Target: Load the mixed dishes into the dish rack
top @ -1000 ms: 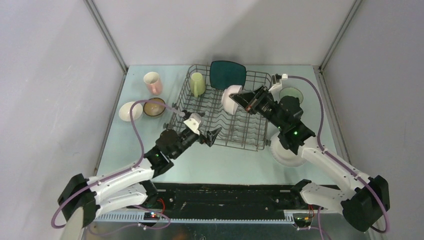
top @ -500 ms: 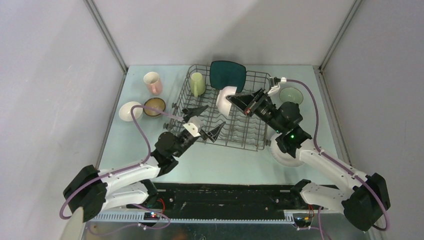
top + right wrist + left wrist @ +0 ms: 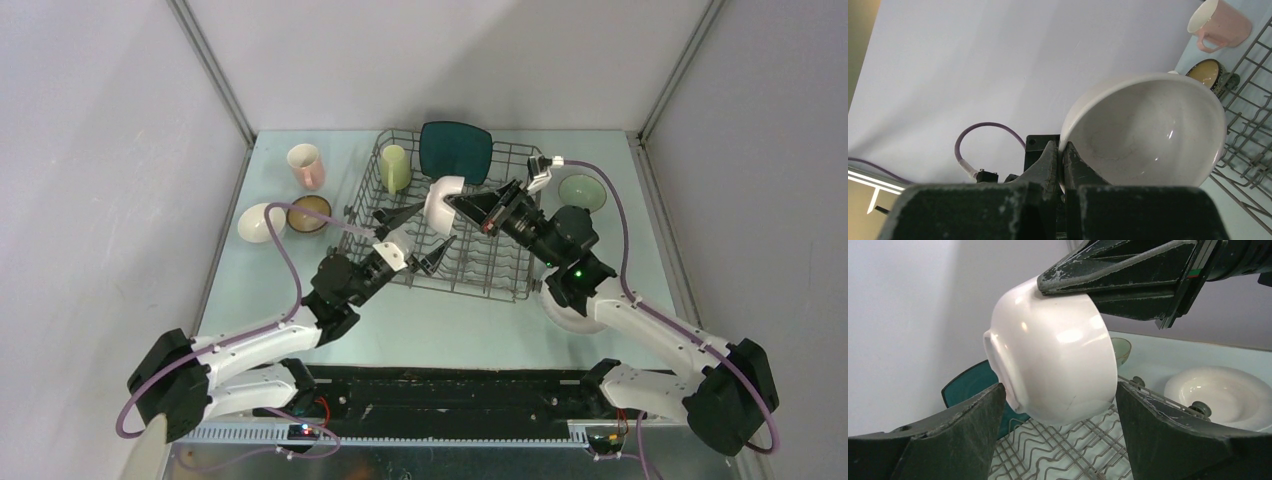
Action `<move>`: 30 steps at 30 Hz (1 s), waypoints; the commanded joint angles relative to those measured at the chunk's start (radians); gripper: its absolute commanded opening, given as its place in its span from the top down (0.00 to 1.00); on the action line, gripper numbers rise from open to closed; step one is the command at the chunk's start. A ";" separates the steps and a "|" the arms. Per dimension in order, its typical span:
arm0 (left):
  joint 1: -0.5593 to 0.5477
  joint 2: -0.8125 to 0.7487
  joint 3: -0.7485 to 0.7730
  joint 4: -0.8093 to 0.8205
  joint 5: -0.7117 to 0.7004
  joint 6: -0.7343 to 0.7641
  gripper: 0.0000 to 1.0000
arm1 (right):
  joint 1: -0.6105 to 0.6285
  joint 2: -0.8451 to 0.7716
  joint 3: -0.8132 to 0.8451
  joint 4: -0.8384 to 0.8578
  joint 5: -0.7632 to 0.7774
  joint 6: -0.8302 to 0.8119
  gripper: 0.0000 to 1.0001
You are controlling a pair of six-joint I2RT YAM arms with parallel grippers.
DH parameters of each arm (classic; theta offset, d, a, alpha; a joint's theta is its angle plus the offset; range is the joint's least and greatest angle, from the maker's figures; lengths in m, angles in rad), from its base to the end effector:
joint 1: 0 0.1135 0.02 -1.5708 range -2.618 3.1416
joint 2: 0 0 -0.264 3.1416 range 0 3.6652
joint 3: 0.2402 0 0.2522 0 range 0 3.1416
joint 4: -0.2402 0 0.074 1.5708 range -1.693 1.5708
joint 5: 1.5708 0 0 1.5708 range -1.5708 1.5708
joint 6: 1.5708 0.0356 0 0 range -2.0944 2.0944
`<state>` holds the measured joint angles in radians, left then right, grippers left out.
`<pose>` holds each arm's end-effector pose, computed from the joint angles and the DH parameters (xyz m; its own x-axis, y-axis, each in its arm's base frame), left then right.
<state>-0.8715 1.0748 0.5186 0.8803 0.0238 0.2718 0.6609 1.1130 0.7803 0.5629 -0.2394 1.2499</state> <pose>0.1525 -0.1827 0.3022 0.4068 -0.0666 -0.9111 0.6960 0.6687 0.2618 0.2002 0.1664 0.3518 -0.6820 0.6375 -0.3584 -0.4165 0.0643 0.9069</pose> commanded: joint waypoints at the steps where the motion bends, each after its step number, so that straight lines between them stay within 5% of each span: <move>1: -0.009 -0.001 0.053 -0.030 0.031 0.055 0.13 | 0.012 0.005 0.008 0.096 0.014 0.012 1.00; 8: -0.009 -0.008 0.060 -0.046 0.051 0.057 0.23 | 0.020 0.014 0.008 0.088 0.013 0.010 1.00; 13: -0.009 -0.017 0.074 -0.105 0.053 0.070 0.65 | 0.023 0.009 0.008 0.065 0.021 -0.015 0.98; 16: -0.009 -0.025 0.078 -0.141 0.030 0.071 0.97 | 0.020 0.008 0.008 0.046 0.018 -0.035 0.76; 22: -0.009 -0.058 0.054 -0.161 -0.063 0.066 1.00 | 0.004 0.015 0.007 -0.027 -0.020 -0.071 0.50; 23: -0.009 -0.061 0.050 -0.164 -0.076 0.067 1.00 | 0.003 0.014 0.006 -0.047 -0.023 -0.080 0.33; 27: -0.008 -0.078 0.017 -0.176 -0.135 0.047 1.00 | -0.006 -0.012 -0.006 -0.116 -0.013 -0.121 0.03; 30: -0.004 -0.087 -0.014 -0.158 -0.157 0.017 1.00 | -0.009 -0.034 -0.009 -0.218 0.023 -0.155 0.01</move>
<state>-0.8749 1.0206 0.5331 0.6689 -0.0715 0.3134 0.6598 1.1213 0.7784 0.4526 -0.2462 1.1595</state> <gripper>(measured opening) 0.635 0.983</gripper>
